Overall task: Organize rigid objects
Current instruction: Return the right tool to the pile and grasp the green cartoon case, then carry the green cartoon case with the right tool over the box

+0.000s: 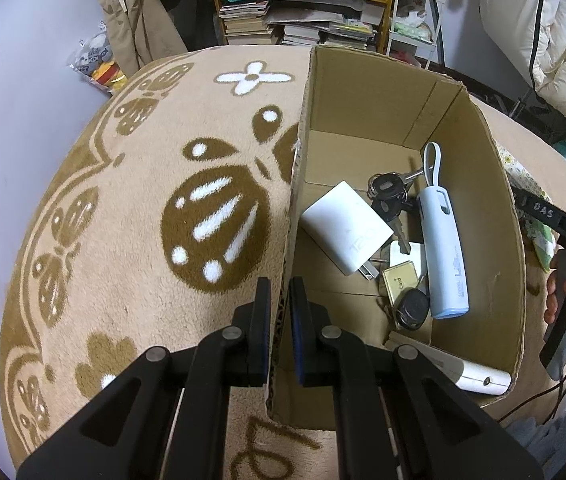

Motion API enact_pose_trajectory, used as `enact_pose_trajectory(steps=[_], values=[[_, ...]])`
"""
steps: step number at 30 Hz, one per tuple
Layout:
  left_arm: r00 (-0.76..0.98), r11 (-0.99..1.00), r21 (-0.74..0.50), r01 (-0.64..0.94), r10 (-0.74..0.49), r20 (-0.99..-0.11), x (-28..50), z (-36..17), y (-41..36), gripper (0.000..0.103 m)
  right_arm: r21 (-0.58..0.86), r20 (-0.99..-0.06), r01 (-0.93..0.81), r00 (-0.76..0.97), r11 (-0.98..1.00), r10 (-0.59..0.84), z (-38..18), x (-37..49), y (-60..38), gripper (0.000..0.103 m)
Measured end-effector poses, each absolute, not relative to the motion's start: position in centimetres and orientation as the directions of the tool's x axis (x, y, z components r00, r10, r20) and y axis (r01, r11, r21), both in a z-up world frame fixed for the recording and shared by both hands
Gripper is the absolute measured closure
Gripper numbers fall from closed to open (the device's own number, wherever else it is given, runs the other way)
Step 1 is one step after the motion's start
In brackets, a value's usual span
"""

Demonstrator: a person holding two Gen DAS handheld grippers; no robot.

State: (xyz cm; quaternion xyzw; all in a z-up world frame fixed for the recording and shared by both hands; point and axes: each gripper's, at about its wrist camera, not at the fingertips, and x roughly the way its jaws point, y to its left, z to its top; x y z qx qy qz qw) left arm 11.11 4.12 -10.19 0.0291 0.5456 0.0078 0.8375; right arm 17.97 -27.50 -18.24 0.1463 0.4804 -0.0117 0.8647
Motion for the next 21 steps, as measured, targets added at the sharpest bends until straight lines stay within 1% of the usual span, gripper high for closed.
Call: enact_pose_trajectory(steps=[3,4,5,12,21], values=[[0.405,0.998,0.054,0.019,0.041,-0.913,11.1,-10.2,4.1,0.094,0.199,-0.844,0.140,0.527,0.970,0.097,-19.0,18.5,-26.9,0.028],[0.406,0.998,0.054,0.019,0.042,-0.913,11.1,-10.2,4.1,0.094,0.181,-0.844,0.135,0.530,0.974,0.083,-19.1,18.5,-26.7,0.034],[0.407,0.998,0.052,0.018,0.040,-0.913,11.1,-10.2,4.1,0.094,0.155,-0.845,0.137,0.532,0.978,0.059,-19.2,18.5,-26.5,0.035],[0.409,0.998,0.057,0.019,0.044,-0.912,11.0,-10.2,4.0,0.094,0.103,-0.840,0.123,0.542,0.987,0.020,-18.1,17.6,-25.6,0.036],[0.409,0.998,0.060,0.017,0.048,-0.911,11.0,-10.1,4.1,0.093,0.168,-0.729,0.031,0.676,0.985,0.103,-11.6,15.3,-22.9,0.036]])
